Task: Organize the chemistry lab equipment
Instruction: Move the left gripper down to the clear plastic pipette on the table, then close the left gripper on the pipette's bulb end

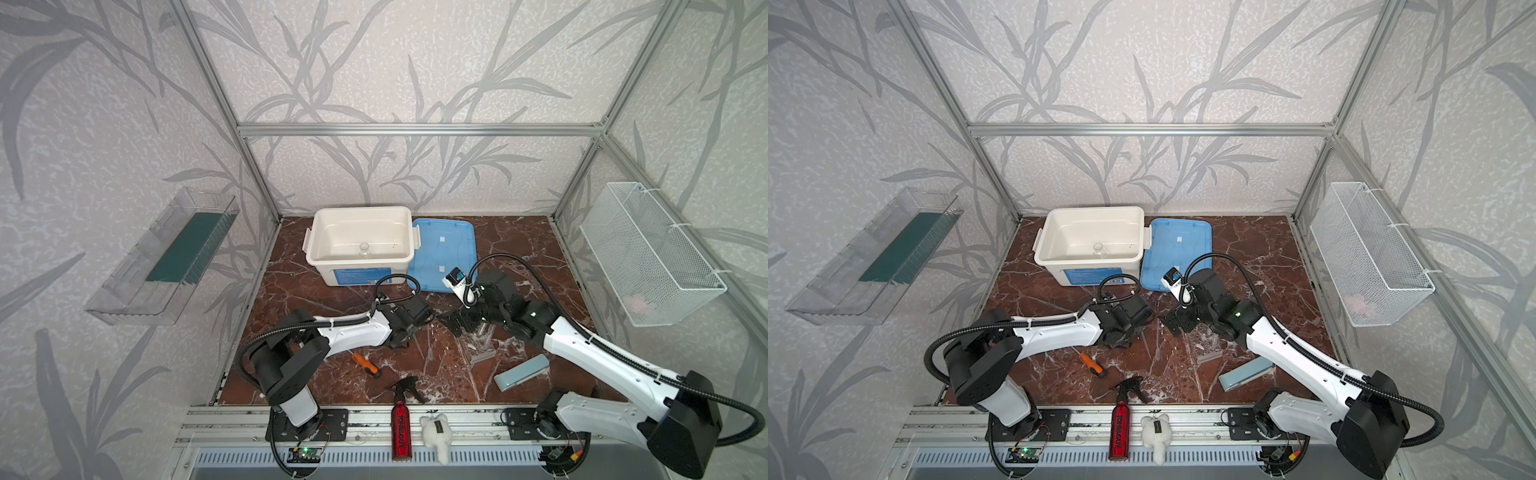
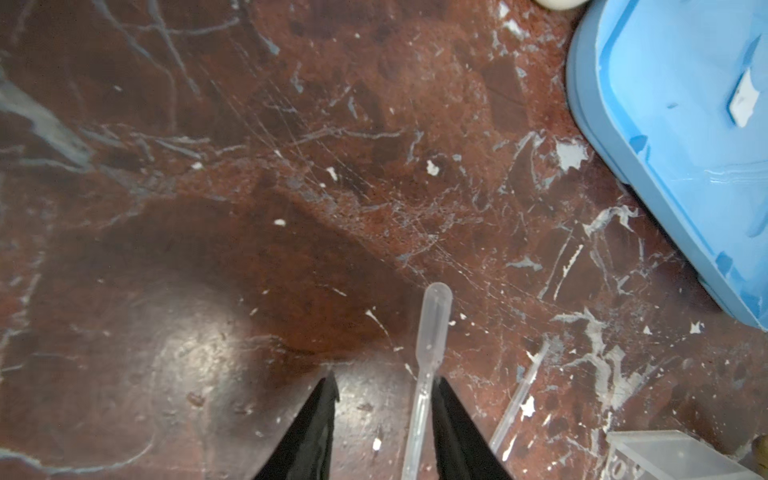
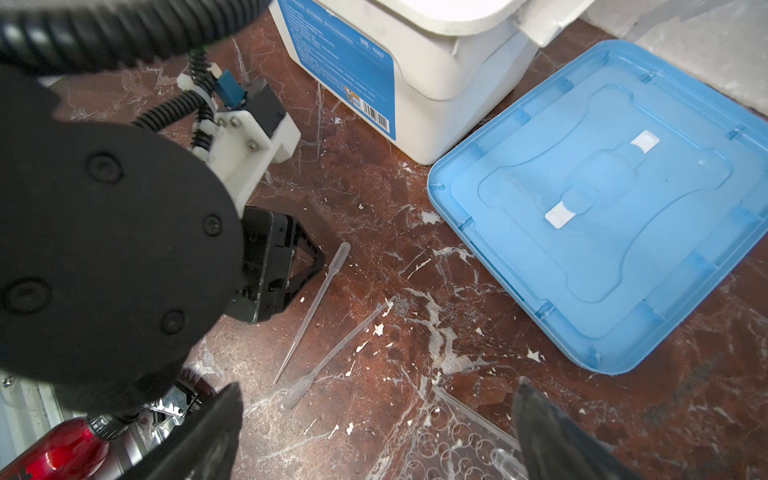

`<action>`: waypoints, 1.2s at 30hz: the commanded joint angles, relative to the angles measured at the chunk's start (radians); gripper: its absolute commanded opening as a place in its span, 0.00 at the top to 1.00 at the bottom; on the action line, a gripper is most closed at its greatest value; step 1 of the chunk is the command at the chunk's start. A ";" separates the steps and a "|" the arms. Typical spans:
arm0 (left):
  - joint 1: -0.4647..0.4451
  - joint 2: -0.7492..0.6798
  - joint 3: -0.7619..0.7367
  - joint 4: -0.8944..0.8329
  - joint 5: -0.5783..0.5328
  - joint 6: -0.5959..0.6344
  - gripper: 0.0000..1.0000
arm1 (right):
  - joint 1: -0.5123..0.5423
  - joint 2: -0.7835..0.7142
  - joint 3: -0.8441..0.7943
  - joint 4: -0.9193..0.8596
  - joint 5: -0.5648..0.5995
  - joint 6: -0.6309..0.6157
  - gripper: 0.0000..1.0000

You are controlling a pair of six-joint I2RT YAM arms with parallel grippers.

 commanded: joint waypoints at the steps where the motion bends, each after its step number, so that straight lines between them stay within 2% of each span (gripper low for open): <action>1: 0.008 0.037 0.071 -0.029 -0.007 0.020 0.60 | 0.002 -0.018 -0.011 0.018 0.020 -0.019 0.01; 7: 0.018 0.105 0.125 -0.104 0.032 0.004 0.60 | 0.002 -0.024 -0.017 0.031 0.025 -0.015 0.01; 15: 0.020 0.123 0.144 -0.153 0.002 -0.001 0.62 | 0.002 -0.056 -0.033 0.050 0.050 -0.015 0.01; 21: 0.033 0.139 0.129 -0.130 -0.003 0.017 0.70 | 0.002 -0.087 -0.056 0.074 0.078 -0.010 0.01; 27: 0.041 0.141 0.139 -0.130 -0.006 0.057 0.72 | 0.002 -0.107 -0.067 0.089 0.089 -0.005 0.01; 36: 0.043 0.146 0.126 -0.127 0.001 0.051 0.85 | 0.002 -0.072 -0.072 0.108 0.044 0.025 0.01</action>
